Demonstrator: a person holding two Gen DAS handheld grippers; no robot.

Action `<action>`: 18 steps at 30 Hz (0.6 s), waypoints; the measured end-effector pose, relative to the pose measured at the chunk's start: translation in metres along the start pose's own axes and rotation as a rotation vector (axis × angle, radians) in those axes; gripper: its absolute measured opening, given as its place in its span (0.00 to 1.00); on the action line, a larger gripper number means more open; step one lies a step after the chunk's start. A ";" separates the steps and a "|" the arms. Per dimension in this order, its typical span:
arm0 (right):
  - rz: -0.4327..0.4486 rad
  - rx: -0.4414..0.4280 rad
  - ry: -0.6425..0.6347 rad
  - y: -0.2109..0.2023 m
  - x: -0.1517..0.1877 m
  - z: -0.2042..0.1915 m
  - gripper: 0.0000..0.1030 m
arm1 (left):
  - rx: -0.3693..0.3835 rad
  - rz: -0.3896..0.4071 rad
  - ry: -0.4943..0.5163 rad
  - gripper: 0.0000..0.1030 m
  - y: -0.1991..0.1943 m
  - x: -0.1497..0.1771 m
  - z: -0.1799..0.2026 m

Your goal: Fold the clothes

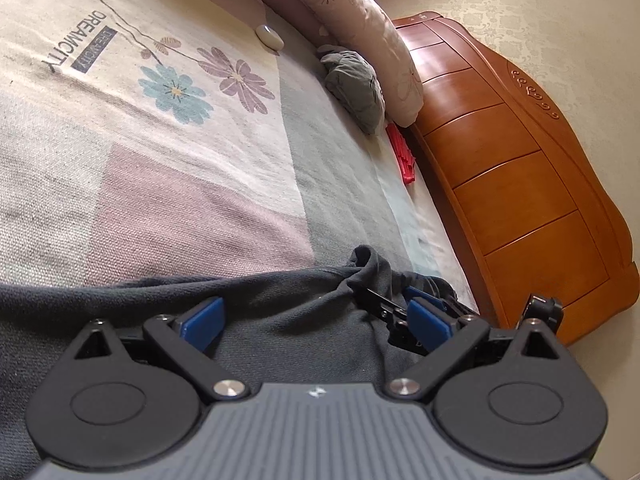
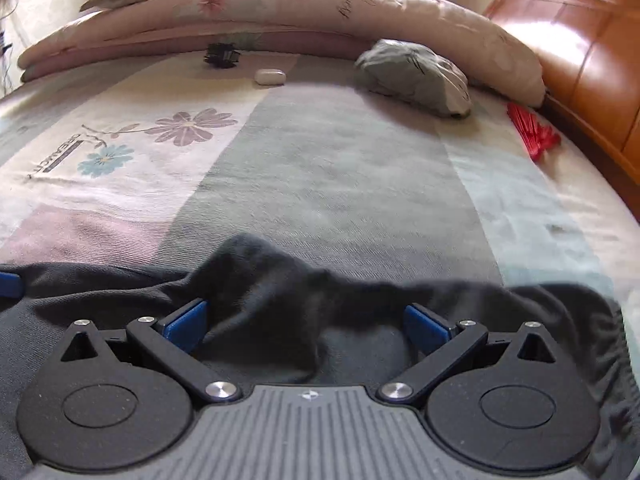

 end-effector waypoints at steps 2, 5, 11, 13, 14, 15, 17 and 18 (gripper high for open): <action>-0.011 0.010 0.008 -0.005 0.004 0.005 1.00 | -0.007 -0.001 0.018 0.94 0.001 0.001 0.001; -0.033 0.030 -0.010 -0.006 0.003 0.003 1.00 | -0.017 -0.001 0.060 0.95 0.001 0.003 0.004; -0.044 0.050 -0.053 -0.008 -0.001 0.002 1.00 | -0.004 0.012 0.093 0.95 -0.001 0.006 0.005; -0.042 0.066 -0.042 -0.012 -0.005 0.004 1.00 | -0.003 0.012 0.110 0.95 -0.001 0.008 0.006; -0.032 0.073 -0.043 -0.014 -0.010 0.003 1.00 | -0.004 0.012 0.120 0.95 -0.001 0.008 0.007; -0.018 0.079 -0.045 -0.016 -0.016 0.002 1.00 | -0.003 0.011 0.133 0.96 -0.001 0.009 0.007; 0.011 0.074 -0.046 -0.017 -0.031 -0.004 1.00 | -0.002 0.010 0.160 0.96 -0.001 0.011 0.009; 0.023 0.068 -0.050 -0.016 -0.040 -0.008 1.00 | 0.000 0.010 0.171 0.96 -0.001 0.012 0.009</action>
Point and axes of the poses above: each gripper's, at about its wrist camera, not at the fingertips, and y roughly the way its jaws point, z to its right, x to its underside, the point moved 10 cm from there along y, roughly the way its jaws point, and after that the axes turned 5 degrees about z, right-handed, at the moved point
